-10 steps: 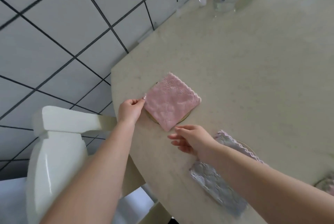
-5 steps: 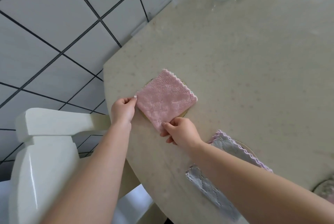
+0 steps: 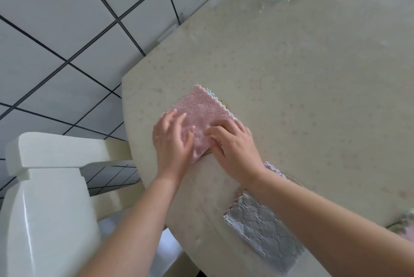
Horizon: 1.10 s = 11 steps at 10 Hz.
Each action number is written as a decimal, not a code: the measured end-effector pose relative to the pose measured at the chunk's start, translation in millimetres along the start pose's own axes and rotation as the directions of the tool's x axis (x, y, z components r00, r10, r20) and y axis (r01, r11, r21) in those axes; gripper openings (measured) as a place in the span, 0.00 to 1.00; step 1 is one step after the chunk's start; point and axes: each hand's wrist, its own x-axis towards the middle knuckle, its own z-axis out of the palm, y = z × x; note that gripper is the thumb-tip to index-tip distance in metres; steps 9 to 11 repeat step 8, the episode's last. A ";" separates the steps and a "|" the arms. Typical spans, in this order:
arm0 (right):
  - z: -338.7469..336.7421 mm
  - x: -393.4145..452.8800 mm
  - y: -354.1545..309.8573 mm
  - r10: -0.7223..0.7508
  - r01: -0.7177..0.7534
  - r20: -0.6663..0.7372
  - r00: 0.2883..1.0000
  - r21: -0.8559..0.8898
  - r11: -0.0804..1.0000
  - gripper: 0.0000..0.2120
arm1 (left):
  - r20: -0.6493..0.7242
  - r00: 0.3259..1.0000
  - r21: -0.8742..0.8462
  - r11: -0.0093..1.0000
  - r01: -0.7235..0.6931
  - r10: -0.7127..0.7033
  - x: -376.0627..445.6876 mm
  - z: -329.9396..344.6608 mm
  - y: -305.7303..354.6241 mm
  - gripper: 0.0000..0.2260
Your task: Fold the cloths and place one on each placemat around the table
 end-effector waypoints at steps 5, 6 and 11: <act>-12.8 2.9 57.4 0.052 0.168 0.402 0.914 -0.492 0.854 0.37 | 0.233 0.973 0.303 0.949 -0.085 0.013 -24.4 19.9 -21.1 0.30; -22.3 9.0 49.7 0.106 0.169 0.485 0.868 -0.490 0.855 0.36 | 0.337 0.936 0.236 0.972 0.018 -0.099 -17.2 9.7 -13.8 0.33; -51.4 31.3 15.1 0.132 0.110 0.469 0.873 -0.454 0.884 0.26 | 0.425 0.852 -0.258 0.860 0.439 -0.307 8.9 -39.6 7.2 0.15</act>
